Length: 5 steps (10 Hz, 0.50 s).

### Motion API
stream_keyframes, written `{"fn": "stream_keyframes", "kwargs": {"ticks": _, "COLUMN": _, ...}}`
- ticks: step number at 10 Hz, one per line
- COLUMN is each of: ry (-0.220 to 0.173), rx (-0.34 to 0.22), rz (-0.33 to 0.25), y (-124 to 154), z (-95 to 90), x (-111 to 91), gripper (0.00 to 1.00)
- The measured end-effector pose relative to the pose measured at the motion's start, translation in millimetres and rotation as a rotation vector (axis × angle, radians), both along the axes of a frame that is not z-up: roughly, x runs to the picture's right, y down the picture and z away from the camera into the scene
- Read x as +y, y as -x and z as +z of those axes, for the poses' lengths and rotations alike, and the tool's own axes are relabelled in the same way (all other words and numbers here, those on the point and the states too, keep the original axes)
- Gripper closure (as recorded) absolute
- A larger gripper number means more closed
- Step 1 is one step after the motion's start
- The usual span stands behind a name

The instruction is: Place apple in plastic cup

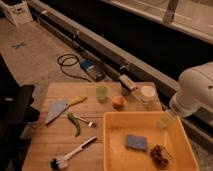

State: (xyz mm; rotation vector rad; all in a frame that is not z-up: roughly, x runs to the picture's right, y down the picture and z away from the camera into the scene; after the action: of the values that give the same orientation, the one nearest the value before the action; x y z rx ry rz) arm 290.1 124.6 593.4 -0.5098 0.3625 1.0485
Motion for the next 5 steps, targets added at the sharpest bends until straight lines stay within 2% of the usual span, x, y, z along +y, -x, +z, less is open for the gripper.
{"fn": "stream_keyframes", "kwargs": {"ticks": 5, "ry": 0.001, "rx": 0.0, "rz": 0.001, "y": -0.6, "z": 0.4, "x": 0.6, "gripper": 0.2}}
